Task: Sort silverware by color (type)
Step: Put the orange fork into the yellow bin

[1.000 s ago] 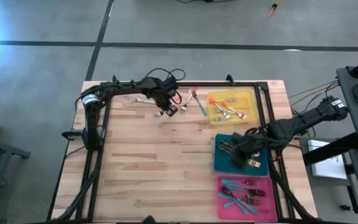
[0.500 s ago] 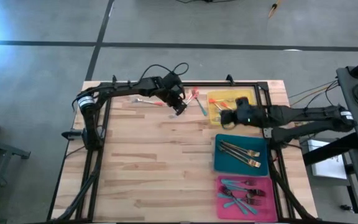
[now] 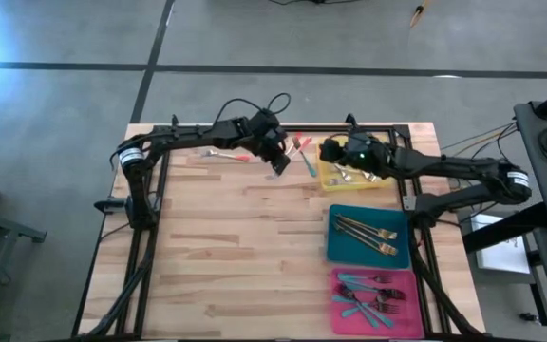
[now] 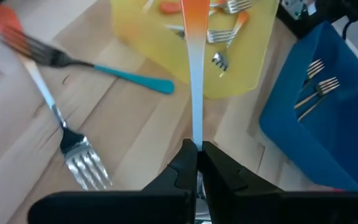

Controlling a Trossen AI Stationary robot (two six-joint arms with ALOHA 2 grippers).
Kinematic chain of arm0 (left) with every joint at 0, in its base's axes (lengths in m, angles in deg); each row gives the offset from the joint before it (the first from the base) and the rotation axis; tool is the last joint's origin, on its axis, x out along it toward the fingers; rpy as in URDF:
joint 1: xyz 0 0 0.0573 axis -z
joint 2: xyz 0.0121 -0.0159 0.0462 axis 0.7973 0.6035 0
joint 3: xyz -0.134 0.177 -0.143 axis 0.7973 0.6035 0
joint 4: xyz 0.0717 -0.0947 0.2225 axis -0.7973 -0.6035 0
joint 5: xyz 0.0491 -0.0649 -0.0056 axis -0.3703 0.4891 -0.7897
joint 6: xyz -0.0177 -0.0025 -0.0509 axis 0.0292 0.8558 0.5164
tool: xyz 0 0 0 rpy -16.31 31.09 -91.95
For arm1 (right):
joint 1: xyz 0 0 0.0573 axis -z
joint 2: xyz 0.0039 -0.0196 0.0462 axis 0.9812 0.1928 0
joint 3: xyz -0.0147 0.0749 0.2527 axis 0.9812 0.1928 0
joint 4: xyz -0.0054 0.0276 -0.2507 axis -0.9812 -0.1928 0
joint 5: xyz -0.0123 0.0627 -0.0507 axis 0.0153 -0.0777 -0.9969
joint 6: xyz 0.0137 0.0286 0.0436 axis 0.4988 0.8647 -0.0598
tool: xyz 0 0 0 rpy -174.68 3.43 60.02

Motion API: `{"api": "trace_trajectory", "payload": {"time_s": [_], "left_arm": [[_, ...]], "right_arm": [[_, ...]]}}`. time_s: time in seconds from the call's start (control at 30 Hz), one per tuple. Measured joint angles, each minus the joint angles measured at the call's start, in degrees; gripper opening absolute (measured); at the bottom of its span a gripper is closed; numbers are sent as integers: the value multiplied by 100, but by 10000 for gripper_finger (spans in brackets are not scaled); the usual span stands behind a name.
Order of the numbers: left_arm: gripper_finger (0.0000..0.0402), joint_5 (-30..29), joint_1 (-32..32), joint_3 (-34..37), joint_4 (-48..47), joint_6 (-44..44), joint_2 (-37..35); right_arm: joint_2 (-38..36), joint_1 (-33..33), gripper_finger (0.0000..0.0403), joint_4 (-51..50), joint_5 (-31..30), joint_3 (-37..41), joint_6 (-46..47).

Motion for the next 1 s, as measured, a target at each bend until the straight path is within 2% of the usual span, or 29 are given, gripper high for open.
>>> {"api": "trace_trajectory", "payload": {"time_s": [0.27,0.47,0.8,1.0], "left_arm": [[0,2,71,-437,63,-144,18],[0,-39,57,-656,69,-156,35],[0,-161,15,-713,323,-7,35],[0,-161,17,-736,471,74,35]], "right_arm": [[788,248,167,325,0,-321,192],[1190,441,159,331,-34,-873,-362],[1290,574,153,248,-2,-1597,-1289],[1351,569,129,-78,-7,-1813,-1478]]}}
